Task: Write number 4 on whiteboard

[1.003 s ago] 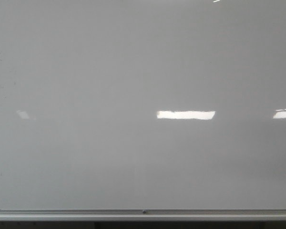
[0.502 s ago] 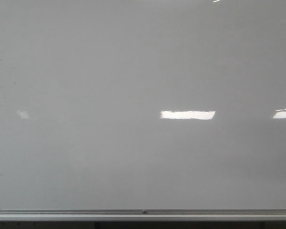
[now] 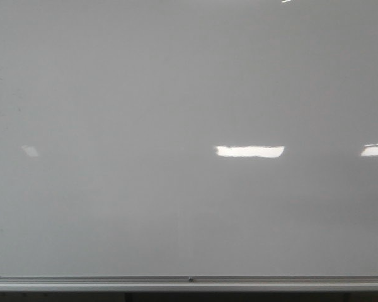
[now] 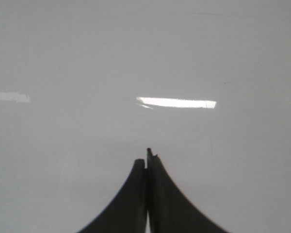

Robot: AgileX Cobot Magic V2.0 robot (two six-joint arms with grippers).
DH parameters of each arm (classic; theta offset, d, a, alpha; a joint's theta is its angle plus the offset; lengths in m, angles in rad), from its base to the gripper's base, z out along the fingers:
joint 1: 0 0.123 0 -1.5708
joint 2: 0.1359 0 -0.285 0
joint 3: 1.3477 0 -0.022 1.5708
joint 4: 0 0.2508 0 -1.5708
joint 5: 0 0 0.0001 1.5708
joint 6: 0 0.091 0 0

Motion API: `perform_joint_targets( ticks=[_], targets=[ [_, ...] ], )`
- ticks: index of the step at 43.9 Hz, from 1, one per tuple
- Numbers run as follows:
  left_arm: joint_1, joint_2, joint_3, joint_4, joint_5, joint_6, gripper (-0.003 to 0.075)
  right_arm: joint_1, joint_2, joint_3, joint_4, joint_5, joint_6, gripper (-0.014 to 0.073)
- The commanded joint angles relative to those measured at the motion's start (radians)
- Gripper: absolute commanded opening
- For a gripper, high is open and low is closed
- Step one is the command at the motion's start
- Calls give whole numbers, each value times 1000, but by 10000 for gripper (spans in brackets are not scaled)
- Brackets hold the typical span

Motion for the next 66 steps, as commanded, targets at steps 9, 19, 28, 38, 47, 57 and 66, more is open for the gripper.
perform_joint_targets(
  ticks=[9,19,28,38,47,57,66],
  targets=[
    [1,32,-197,-27,-26,-8,-20,-4,20,-260,56,77,-1,-63],
    [1,253,-394,12,210,2,-20,-4,216,-421,56,197,-1,-63],
    [1,364,-421,1,207,2,-20,-4,270,-432,59,136,-1,-62],
    [1,366,-416,-4,214,2,242,-4,270,-432,59,125,-1,254],
    [1,366,-416,-15,216,2,664,-4,270,-432,59,125,-1,521],
    [7,464,-433,0,206,2,638,-4,270,-432,59,125,-1,521],
    [82,734,-517,2,173,0,638,-4,270,-432,59,127,-1,521]
  ],
)
